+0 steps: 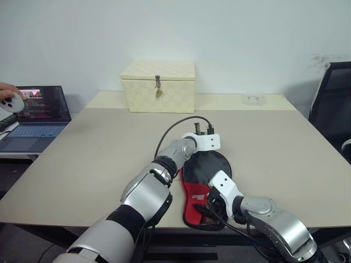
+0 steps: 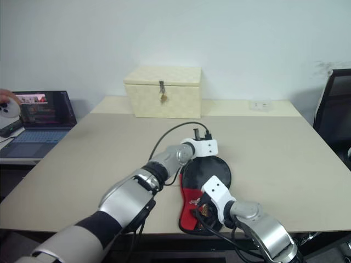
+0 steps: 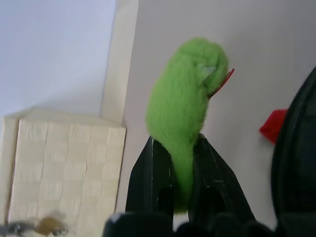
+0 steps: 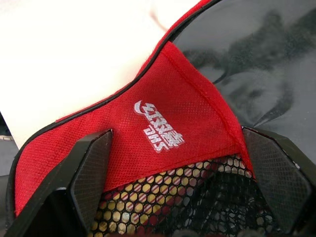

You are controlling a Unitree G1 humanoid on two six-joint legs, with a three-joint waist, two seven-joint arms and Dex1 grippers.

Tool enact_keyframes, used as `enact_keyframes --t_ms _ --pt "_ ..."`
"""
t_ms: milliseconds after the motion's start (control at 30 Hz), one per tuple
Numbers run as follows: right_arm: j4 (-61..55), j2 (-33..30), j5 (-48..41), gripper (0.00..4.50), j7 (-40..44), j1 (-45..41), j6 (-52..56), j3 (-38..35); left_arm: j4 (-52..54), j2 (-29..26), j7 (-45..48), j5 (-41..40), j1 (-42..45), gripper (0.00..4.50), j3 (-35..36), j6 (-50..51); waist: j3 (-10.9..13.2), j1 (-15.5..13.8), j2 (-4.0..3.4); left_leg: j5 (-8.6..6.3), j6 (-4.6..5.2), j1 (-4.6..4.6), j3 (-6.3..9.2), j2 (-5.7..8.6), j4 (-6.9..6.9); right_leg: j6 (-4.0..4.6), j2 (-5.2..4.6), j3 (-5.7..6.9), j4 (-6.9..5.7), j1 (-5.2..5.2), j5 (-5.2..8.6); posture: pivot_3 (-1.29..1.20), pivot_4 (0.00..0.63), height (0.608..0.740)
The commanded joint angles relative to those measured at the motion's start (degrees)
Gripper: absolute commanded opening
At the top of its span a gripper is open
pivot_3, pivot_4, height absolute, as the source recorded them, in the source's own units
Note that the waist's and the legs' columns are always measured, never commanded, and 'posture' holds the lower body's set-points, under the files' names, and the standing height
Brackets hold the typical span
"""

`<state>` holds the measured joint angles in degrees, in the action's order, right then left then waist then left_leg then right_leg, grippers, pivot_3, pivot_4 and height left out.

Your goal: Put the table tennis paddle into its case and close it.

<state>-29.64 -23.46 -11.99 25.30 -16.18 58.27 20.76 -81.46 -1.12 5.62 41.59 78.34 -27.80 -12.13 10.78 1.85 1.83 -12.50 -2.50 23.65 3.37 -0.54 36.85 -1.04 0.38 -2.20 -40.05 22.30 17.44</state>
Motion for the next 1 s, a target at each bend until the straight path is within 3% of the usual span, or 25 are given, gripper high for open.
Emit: enact_keyframes --t_ms 33,533,1000 --pt "2.95 -0.3 -1.29 4.5 0.96 4.01 5.76 5.39 1.63 1.49 -3.15 2.75 4.36 0.04 -2.75 -3.13 0.0 0.0 0.0 0.0 0.0 0.0 -0.01 0.0 0.0 0.0 0.0 -0.01 0.01 0.0 0.0 0.0 0.15 0.74" --pt "2.23 0.31 -1.95 4.5 0.01 4.04 6.73 5.07 1.84 8.39 -4.61 7.39 5.47 0.04 -9.32 -13.17 -0.02 -0.08 0.01 -0.01 -0.02 0.02 0.0 0.02 -0.05 -0.02 -0.02 -0.03 0.09 -0.02 -0.01 0.0 0.15 0.74" --pt "3.99 0.38 -1.83 4.5 0.91 2.05 5.91 4.8 2.03 8.98 -1.55 6.42 2.78 0.04 -8.98 -17.97 -0.09 -0.06 -0.03 -0.01 -0.01 -0.02 -0.04 0.02 -0.05 -0.03 -0.01 -0.03 0.07 -0.02 -0.01 0.0 0.15 0.74"
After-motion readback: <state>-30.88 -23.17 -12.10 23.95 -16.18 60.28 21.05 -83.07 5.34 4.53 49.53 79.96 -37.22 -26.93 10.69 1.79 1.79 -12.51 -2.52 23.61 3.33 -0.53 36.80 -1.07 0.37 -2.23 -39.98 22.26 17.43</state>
